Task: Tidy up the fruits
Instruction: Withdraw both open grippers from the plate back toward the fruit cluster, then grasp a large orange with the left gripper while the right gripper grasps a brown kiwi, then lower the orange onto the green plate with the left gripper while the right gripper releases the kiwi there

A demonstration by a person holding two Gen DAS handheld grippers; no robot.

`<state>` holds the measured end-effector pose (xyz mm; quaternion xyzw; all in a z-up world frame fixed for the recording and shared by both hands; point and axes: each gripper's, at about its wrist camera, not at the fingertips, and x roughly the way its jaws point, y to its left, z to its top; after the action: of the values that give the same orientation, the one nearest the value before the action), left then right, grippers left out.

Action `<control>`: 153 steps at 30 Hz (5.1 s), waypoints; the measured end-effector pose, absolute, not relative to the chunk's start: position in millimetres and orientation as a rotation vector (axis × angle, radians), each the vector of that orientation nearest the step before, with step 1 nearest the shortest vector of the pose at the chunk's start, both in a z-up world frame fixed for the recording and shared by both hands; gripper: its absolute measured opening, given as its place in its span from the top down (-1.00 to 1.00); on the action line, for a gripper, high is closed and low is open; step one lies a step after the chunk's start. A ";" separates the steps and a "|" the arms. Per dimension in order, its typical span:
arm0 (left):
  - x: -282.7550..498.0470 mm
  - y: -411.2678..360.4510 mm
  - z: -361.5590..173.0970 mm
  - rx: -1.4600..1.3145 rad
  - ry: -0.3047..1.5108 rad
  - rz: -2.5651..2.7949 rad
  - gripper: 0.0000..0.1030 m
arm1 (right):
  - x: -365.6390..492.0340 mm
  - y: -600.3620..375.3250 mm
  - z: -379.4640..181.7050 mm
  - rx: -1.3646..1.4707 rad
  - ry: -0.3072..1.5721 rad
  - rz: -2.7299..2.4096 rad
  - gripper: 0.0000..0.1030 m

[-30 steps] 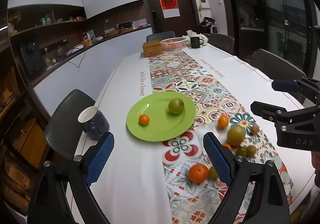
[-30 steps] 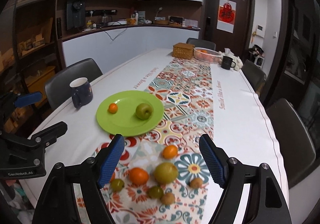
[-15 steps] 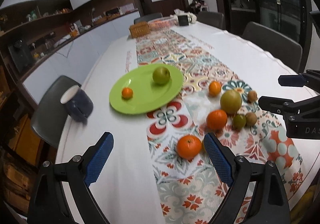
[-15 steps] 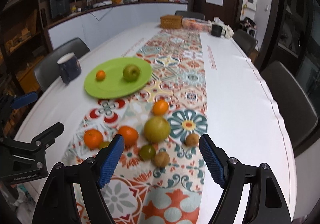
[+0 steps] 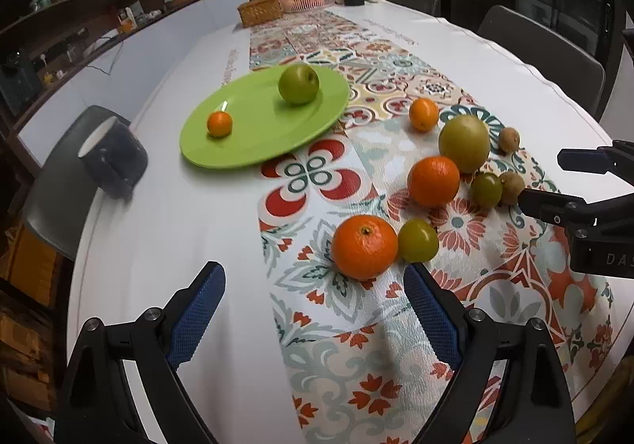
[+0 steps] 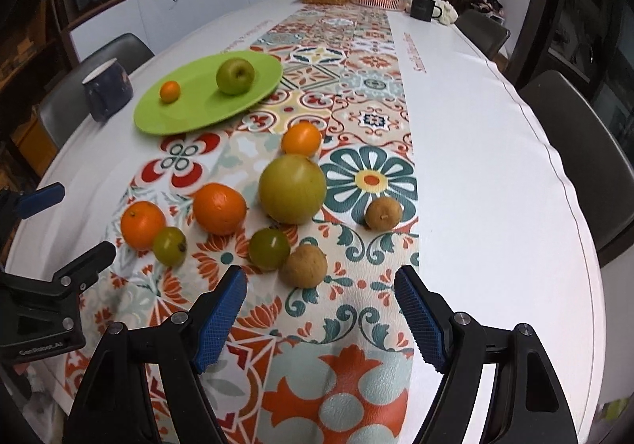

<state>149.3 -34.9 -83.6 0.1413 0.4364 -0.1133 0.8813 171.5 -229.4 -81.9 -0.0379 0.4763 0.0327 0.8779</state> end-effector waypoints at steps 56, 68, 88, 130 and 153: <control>168.8 -49.9 -100.2 0.168 0.979 -0.358 0.18 | 178.6 -226.6 -98.4 -0.053 1.016 0.147 0.44; 150.6 -41.6 -54.9 0.137 0.891 -0.350 0.18 | 163.0 -216.6 -56.3 -0.034 0.912 0.220 0.44; 186.5 -6.4 18.8 0.159 0.687 -0.230 0.18 | 207.7 -175.9 12.4 -0.073 0.728 0.329 0.44; 389.7 37.1 -41.3 0.031 0.903 -0.254 0.19 | 430.5 -100.1 -35.3 -0.152 0.942 0.381 0.44; 372.4 36.8 -30.9 0.072 0.880 -0.167 -0.08 | 409.3 -120.3 -26.0 -0.149 0.852 0.343 0.13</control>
<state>372.4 36.8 -30.9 0.0348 0.4252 -0.0806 0.9008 409.3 -120.3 -26.0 -0.0717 0.4110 0.1653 0.8937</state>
